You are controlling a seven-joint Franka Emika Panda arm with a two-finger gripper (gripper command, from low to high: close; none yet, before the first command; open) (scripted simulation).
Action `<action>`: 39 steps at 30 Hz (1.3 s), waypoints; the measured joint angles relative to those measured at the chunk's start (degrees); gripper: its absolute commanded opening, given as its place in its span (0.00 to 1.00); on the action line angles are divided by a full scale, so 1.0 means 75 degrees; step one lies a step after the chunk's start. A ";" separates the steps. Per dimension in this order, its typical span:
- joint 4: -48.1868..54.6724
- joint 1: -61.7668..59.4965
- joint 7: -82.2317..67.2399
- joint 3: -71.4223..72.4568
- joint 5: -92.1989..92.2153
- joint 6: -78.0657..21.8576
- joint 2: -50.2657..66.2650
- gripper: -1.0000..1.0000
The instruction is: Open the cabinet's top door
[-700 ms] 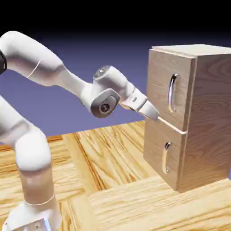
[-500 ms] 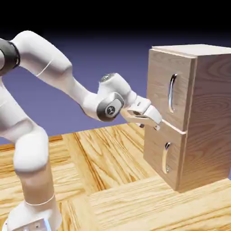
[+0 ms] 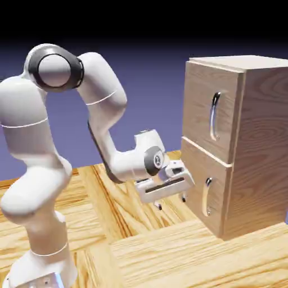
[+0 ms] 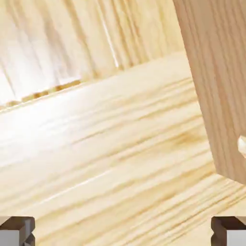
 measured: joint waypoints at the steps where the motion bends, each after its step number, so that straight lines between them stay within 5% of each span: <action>1: 0.0029 -0.0246 -0.0145 0.0247 -0.0332 -0.0055 0.0199 0.50; 39: 0.1113 -0.9582 -0.5637 0.9625 -1.2957 -0.2131 0.7767 0.50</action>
